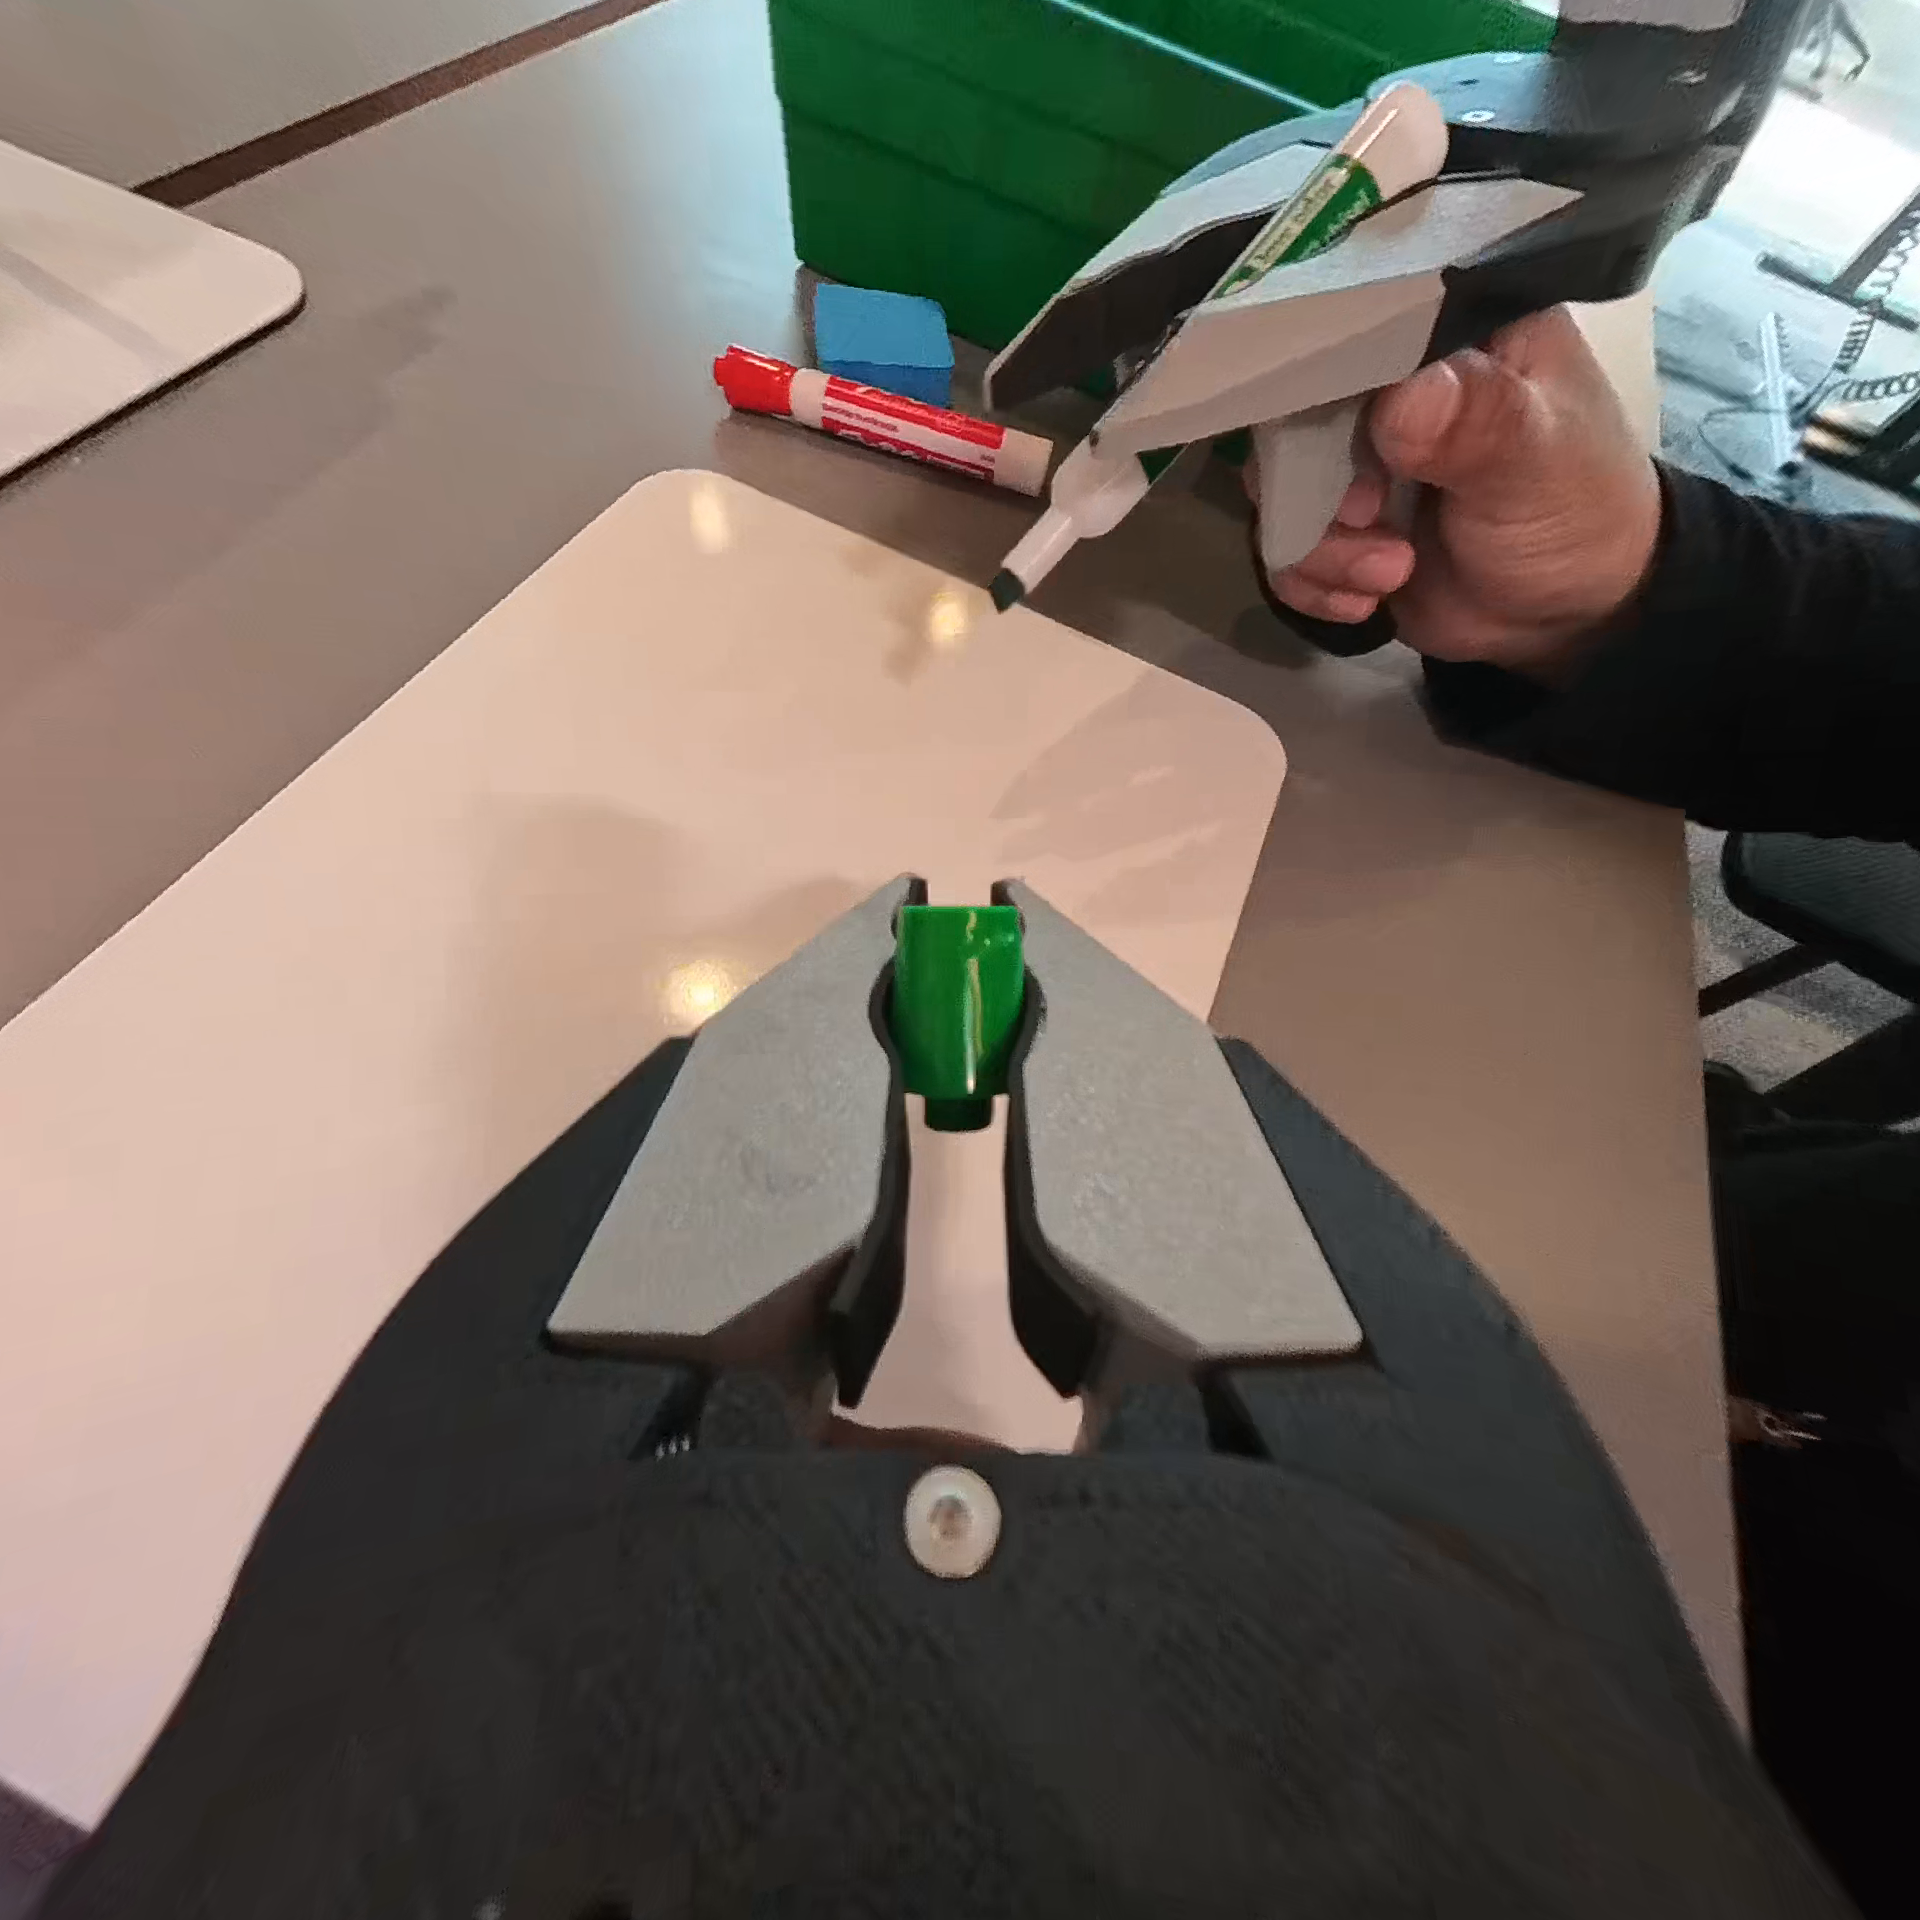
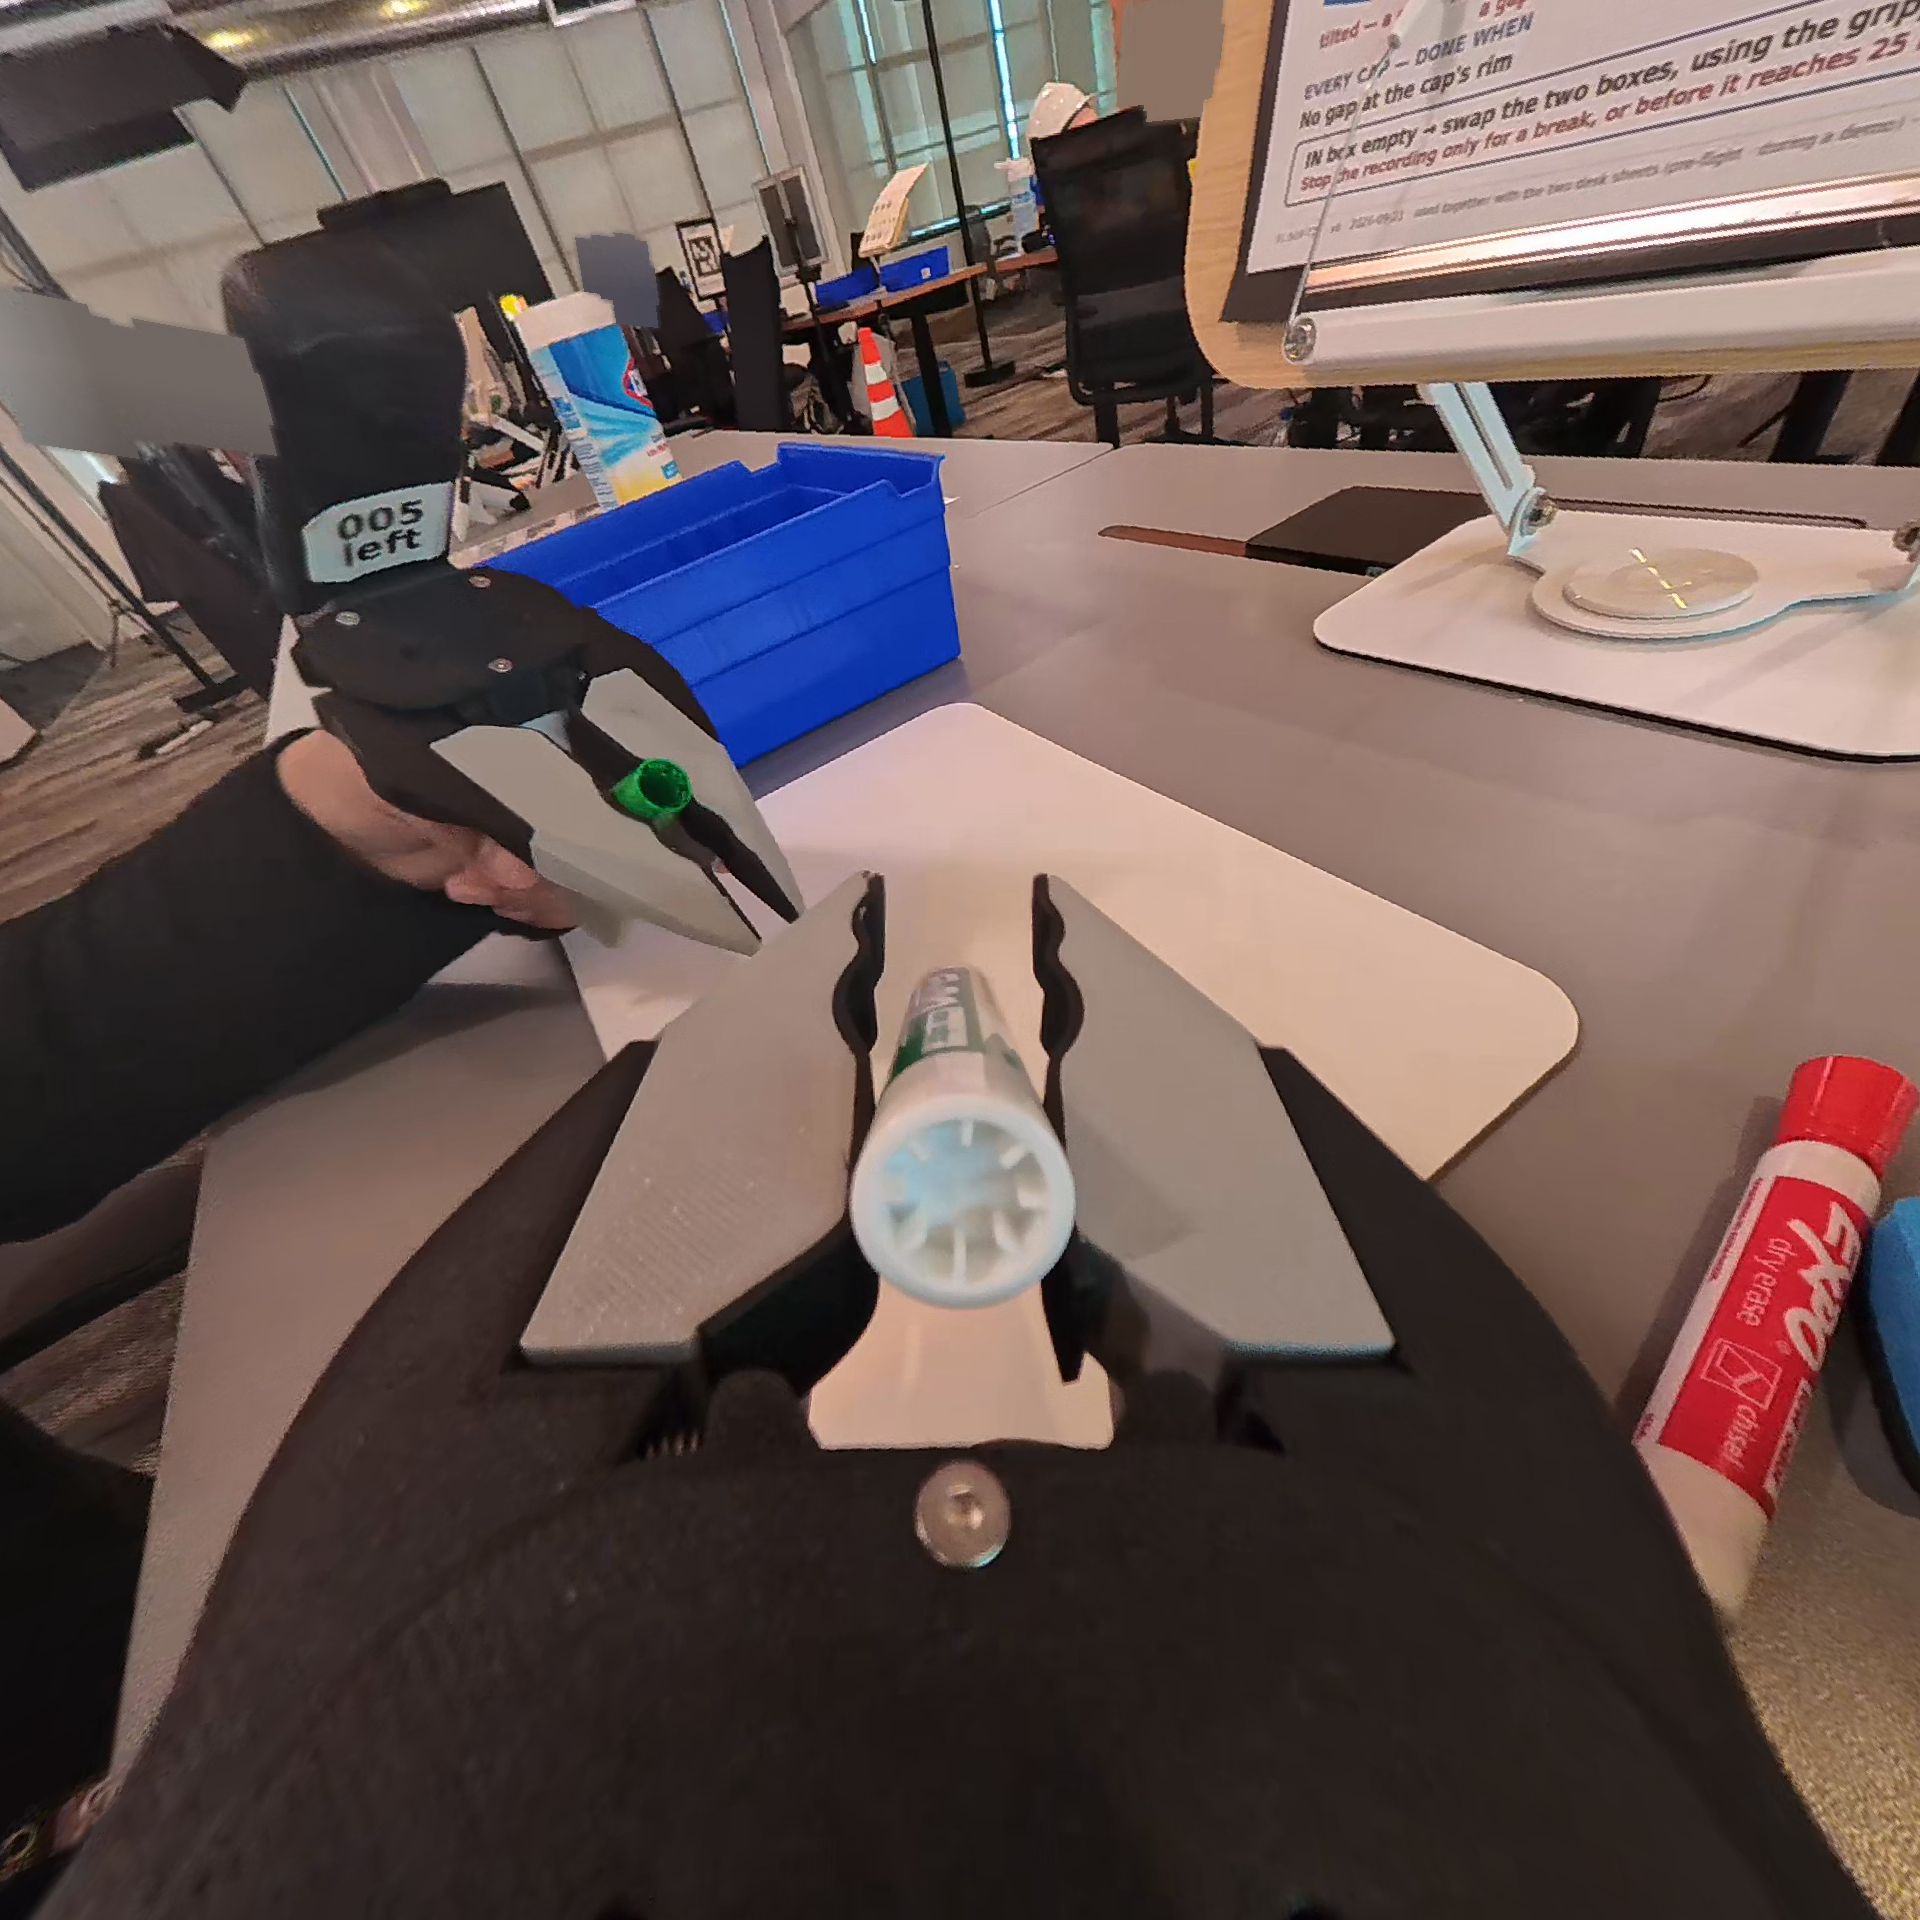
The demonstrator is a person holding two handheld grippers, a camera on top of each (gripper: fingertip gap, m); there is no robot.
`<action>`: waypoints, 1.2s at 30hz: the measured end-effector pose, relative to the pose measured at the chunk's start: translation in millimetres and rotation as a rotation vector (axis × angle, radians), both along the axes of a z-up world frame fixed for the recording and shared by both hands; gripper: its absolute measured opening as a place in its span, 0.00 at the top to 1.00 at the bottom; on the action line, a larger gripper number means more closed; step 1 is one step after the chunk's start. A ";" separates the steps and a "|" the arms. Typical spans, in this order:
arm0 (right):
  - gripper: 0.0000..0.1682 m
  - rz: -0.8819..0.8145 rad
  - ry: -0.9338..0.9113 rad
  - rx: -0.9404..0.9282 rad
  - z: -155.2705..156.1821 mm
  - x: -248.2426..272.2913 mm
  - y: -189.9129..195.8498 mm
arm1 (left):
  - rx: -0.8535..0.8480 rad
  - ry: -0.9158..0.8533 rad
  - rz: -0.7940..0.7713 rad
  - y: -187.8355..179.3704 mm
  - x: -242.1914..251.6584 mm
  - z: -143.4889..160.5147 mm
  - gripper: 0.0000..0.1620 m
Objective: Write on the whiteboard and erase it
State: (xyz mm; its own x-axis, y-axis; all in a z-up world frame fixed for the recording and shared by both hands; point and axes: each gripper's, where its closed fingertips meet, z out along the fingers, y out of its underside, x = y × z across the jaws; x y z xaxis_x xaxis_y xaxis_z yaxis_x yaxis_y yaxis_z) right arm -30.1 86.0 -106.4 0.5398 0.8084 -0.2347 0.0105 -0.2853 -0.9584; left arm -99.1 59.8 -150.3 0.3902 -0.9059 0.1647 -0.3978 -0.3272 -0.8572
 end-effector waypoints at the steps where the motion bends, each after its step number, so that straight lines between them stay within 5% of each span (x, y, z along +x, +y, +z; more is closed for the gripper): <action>1: 0.84 -0.010 -0.002 0.003 -0.9 0.8 1.4 | -0.012 -0.013 0.027 1.2 -4.6 0.0 0.94; 15: 0.84 0.012 0.054 0.010 7.6 -1.4 -4.1 | 0.100 -0.046 0.281 -10.6 -62.6 17.5 0.94; 23: 0.84 0.026 0.048 0.026 10.0 -3.8 -7.7 | 0.209 0.094 0.360 13.6 -70.0 10.6 0.94; 36: 0.84 0.023 0.066 0.018 11.7 -0.7 -6.2 | 0.109 0.008 0.311 29.2 -54.2 5.3 0.94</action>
